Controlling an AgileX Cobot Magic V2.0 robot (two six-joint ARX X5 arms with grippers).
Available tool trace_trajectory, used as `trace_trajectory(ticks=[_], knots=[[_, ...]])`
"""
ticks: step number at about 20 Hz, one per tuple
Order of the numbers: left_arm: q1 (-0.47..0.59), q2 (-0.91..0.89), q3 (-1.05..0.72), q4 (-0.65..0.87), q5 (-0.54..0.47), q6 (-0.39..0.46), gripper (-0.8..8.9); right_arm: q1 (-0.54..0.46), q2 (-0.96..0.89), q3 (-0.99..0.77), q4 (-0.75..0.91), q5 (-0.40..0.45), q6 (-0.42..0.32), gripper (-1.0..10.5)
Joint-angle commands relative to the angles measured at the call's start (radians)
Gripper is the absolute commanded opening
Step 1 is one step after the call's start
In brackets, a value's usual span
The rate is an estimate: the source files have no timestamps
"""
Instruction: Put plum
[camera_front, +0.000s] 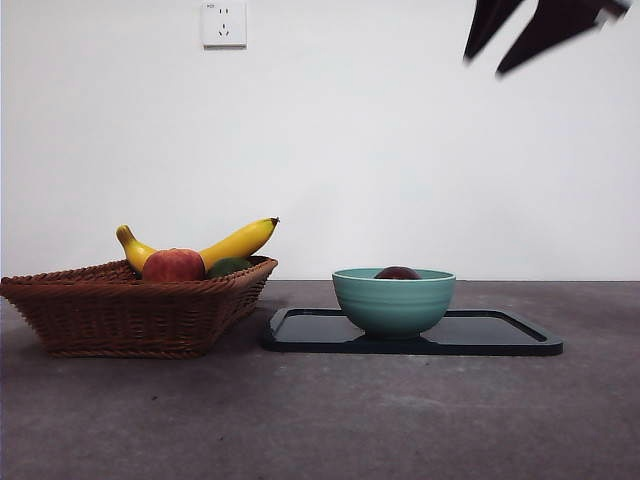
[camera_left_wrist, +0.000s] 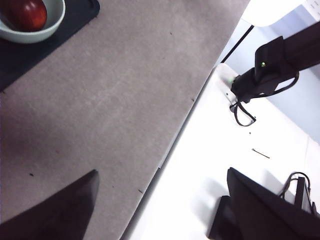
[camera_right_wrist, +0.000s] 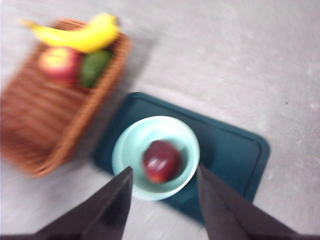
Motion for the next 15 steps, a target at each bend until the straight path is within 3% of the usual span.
trace_trajectory(ticks=[1, 5, 8, 11, 15], knots=[[-0.005, 0.007, 0.009, 0.019, 0.003, 0.01, 4.0, 0.005, -0.073, 0.024, -0.069, -0.008, -0.035, 2.1], [-0.005, 0.007, 0.009, 0.039, 0.003, 0.005, 4.0, 0.005, -0.21, 0.023, -0.209, -0.009, -0.068, 2.1], [-0.005, 0.007, 0.009, 0.052, 0.003, 0.003, 4.0, 0.005, -0.28, 0.013, -0.307, -0.056, -0.073, 2.1], [-0.005, 0.007, 0.009, 0.061, 0.003, -0.011, 4.0, 0.007, -0.359, -0.073, -0.299, -0.125, -0.073, 2.1], [-0.005, 0.007, 0.009, 0.061, 0.003, -0.019, 4.0, 0.012, -0.478, -0.267, -0.276, -0.141, -0.073, 2.1]])
